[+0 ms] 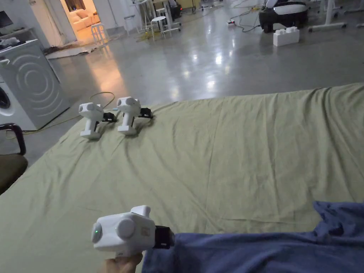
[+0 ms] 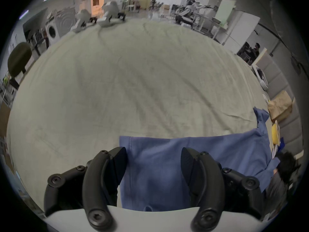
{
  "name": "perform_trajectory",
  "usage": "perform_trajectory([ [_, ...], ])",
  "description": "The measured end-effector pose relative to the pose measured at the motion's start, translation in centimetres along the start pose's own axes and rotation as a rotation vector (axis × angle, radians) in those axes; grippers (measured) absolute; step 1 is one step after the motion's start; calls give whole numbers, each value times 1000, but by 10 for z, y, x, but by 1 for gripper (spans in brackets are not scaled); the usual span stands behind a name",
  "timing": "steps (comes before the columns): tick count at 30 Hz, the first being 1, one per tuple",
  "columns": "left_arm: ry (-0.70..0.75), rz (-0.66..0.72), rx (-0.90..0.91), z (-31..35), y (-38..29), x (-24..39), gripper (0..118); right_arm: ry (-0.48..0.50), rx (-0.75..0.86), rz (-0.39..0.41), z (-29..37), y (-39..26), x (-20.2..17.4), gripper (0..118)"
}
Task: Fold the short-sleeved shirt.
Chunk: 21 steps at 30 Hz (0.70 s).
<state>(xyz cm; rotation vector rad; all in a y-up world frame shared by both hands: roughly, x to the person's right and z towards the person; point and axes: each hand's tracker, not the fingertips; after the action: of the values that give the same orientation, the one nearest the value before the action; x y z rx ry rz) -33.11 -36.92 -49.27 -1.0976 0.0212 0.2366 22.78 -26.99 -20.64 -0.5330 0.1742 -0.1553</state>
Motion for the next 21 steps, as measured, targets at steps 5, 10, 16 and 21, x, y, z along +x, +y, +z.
perform_trajectory([
  [5,20,-76,18,-10,-4,11,19,-39,-46,38,-5,-5,2,5],
  [10,107,-192,-48,-30,0,22,8,-6,-70,26,-31,9,15,5],
  [16,90,-158,-123,-29,13,19,8,68,-266,-77,-154,94,66,78],
  [21,93,-124,-103,-27,15,13,7,-99,-506,-102,-287,113,122,80],
])
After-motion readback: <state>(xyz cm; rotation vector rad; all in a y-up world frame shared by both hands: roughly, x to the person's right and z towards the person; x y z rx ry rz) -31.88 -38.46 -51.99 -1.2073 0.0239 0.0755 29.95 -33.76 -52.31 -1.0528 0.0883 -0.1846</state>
